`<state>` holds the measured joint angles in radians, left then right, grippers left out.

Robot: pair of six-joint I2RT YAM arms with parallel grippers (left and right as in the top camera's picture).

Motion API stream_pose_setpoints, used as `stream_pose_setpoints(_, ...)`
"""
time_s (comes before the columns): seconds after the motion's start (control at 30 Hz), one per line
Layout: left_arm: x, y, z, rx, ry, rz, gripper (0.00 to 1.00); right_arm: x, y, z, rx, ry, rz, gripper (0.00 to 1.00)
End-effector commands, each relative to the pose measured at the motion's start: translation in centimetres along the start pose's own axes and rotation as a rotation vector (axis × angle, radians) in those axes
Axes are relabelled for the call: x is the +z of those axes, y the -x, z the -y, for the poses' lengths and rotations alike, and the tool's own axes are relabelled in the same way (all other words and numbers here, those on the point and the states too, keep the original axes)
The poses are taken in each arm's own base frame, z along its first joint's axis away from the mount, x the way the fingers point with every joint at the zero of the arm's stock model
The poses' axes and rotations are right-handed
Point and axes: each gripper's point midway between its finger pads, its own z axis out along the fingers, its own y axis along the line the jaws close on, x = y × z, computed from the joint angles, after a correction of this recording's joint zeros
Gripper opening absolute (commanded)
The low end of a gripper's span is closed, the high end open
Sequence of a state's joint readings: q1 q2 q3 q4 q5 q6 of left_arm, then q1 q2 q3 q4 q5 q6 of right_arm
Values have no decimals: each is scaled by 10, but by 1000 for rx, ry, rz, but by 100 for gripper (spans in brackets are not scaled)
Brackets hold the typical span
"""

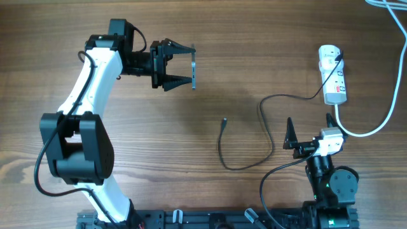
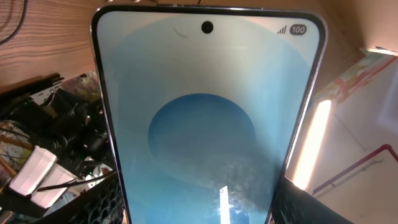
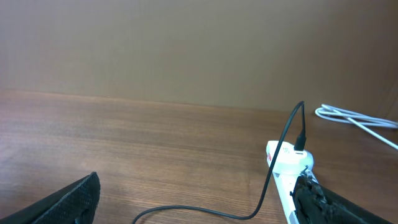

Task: Plug charger to phone and switch on socket
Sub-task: 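Hold the phone upright in the left gripper above the table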

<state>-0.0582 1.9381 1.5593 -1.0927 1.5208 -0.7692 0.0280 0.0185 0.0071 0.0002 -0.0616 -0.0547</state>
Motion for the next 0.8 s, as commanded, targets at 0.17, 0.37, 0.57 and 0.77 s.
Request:
stream_pose_setpoints(0.17, 0, -19, 12, 32, -37, -43, 71, 0, 0, 3, -9, -18, 0, 100)
stream_pose_setpoints(0.37, 0, -19, 12, 32, -37, -43, 71, 0, -1, 3, -9, -18, 0, 100)
stream_pose_setpoints(0.57, 0, -21, 10, 5, -37, -43, 72, 0, -1, 3, -10, -18, 0, 100)
stream_pose_setpoints(0.77, 0, -22, 9, -19, -36, -43, 71, 0, 0, 5, -137, -25, -1, 100)
